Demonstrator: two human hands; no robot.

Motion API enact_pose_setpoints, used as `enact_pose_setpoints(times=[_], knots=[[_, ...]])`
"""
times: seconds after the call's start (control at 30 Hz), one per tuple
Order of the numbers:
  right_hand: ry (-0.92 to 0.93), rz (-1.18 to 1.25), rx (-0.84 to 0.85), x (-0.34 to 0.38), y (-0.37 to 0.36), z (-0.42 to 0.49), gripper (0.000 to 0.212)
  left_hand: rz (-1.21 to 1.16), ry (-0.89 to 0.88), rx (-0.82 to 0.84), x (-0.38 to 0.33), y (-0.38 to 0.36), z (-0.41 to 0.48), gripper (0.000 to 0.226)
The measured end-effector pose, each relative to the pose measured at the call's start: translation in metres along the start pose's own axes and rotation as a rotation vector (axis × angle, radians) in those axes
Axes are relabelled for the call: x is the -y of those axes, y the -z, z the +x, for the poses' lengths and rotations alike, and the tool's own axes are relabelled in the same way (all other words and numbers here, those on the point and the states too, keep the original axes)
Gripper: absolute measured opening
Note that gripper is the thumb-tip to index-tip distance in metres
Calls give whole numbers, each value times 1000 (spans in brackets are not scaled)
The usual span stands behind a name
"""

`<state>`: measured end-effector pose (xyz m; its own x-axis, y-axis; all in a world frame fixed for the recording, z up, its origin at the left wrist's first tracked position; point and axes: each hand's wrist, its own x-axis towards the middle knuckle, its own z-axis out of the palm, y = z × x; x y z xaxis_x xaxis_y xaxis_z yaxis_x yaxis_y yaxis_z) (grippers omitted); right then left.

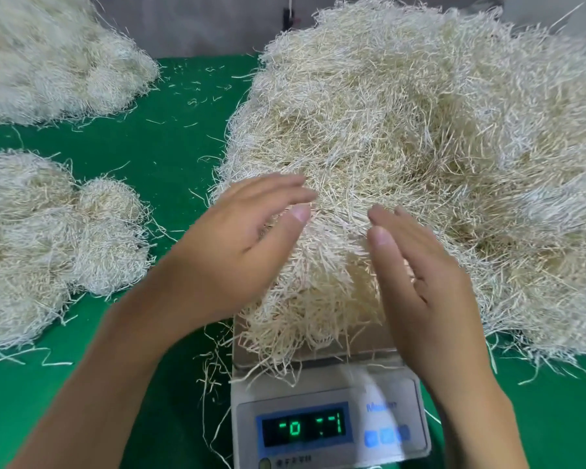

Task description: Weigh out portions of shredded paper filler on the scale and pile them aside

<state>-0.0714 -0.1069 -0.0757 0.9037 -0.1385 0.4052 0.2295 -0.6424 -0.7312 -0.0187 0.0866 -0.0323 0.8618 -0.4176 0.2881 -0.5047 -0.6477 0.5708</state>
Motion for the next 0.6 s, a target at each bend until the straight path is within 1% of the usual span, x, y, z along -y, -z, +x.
enact_pose_setpoints(times=[0.1, 0.17, 0.27, 0.37, 0.4, 0.47, 0.53, 0.6], knots=[[-33, 140, -146, -2, 13, 2, 43, -63, -11, -78, -2, 15, 8, 40], [-42, 203, -191, -4, 20, 3, 37, -31, -38, -52, 0, 18, 14, 38], [-47, 212, -179, -5, 25, 4, 29, 12, -39, 14, 6, 18, 22, 39], [-26, 177, -147, -4, 24, 5, 22, -24, -6, 43, 12, 15, 26, 45], [-33, 172, -136, -3, 23, 5, 23, -39, 3, 52, 13, 12, 27, 44], [-65, 161, -113, -4, 22, 6, 32, -53, 13, 78, 15, 7, 29, 41], [-81, 144, -97, -3, 23, 7, 40, -60, 29, 93, 18, 5, 31, 45], [-73, 146, -101, -1, 27, 8, 44, -76, 43, 93, 19, 4, 33, 49]])
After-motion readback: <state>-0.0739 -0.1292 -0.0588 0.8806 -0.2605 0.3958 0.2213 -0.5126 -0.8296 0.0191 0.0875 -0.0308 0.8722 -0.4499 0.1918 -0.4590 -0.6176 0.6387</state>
